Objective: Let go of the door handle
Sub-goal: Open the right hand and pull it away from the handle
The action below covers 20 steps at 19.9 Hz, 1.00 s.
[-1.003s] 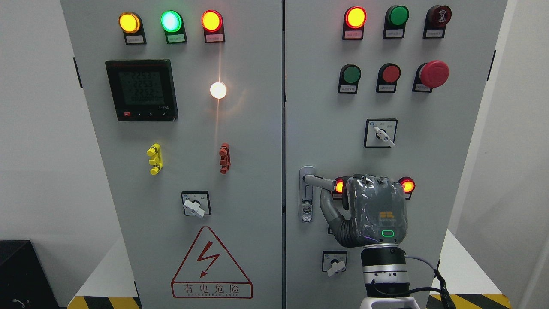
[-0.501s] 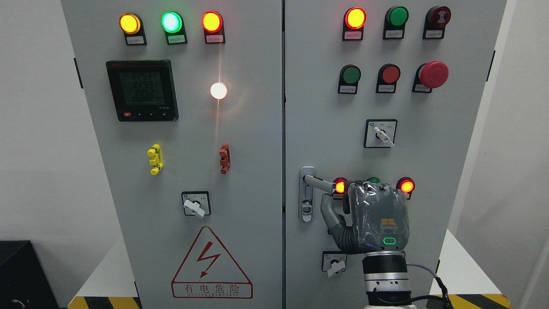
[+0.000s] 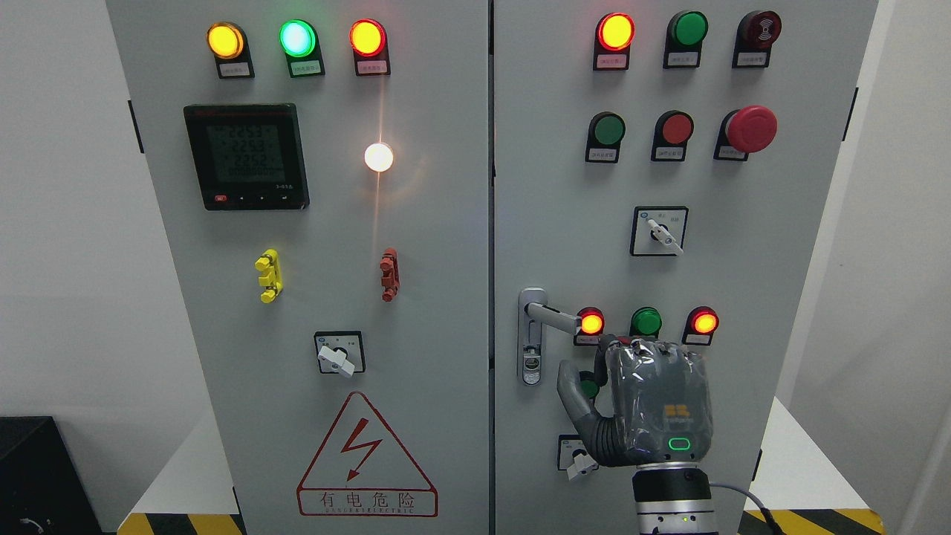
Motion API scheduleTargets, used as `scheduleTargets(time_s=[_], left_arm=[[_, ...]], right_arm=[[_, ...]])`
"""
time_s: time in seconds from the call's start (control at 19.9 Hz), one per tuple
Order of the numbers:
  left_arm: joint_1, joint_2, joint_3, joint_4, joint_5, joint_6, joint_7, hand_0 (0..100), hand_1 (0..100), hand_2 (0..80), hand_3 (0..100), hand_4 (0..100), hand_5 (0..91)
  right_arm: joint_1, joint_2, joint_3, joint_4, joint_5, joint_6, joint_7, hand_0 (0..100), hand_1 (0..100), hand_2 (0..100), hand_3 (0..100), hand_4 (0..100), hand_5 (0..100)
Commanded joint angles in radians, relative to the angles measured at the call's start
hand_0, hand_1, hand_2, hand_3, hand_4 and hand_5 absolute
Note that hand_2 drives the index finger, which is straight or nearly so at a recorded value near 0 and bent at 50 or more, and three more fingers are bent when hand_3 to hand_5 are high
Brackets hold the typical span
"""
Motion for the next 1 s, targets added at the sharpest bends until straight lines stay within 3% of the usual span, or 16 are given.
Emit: scheduleTargets(time_s=[0.0,0.1,0.15,0.25,0.3,0.4,0.55,0.6,0.7,0.95], left_arm=[[-0.026,0.0,0.0,0.029,0.0,0.0,0.001,12,56,0.0,0,0,0.0],[-0.026,0.0,0.0,0.029,0.0,0.0,0.001,12,56,0.0,0,0,0.0],[-0.026,0.0,0.0,0.029,0.0,0.0,0.001,12,56,0.0,0,0,0.0],[-0.026,0.0,0.0,0.029,0.0,0.0,0.001,12,56,0.0,0,0,0.0],[-0.026,0.0,0.0,0.029,0.0,0.0,0.001,12,56,0.0,0,0,0.0],[-0.026,0.0,0.0,0.029,0.0,0.0,0.001,12,56,0.0,0,0,0.0],[-0.026,0.0,0.0,0.029,0.0,0.0,0.001,12,56,0.0,0,0,0.0],[-0.026,0.0,0.0,0.029,0.0,0.0,0.001,12,56,0.0,0,0,0.0],[-0.026,0.0,0.0,0.029,0.0,0.0,0.001,12,56,0.0,0,0,0.0],[-0.026,0.0,0.0,0.029,0.0,0.0,0.001,12,56,0.0,0,0,0.0]], right_arm=[[0.08,-0.003,-0.08,-0.094,-0.023,-0.074,-0.007,52,39,62,80,81,81],[0.108,-0.003,-0.128,-0.117,-0.045,-0.141,-0.013,52,38,52,69,68,65],[0.116,-0.002,-0.151,-0.128,-0.054,-0.172,-0.019,52,38,51,68,66,64],[0.126,0.0,-0.198,-0.145,-0.081,-0.227,-0.021,51,37,40,52,51,51],[0.131,0.0,-0.227,-0.154,-0.112,-0.264,-0.022,51,37,39,50,51,49],[0.136,0.0,-0.295,-0.156,-0.178,-0.345,-0.033,51,36,30,39,38,38],[0.137,0.001,-0.37,-0.156,-0.23,-0.436,-0.031,52,34,19,27,28,28],[0.137,0.003,-0.381,-0.159,-0.236,-0.448,-0.031,52,33,18,26,27,27],[0.137,0.003,-0.382,-0.167,-0.241,-0.452,-0.031,52,30,1,11,14,16],[0.142,0.003,-0.376,-0.168,-0.307,-0.481,-0.045,53,25,0,0,1,4]])
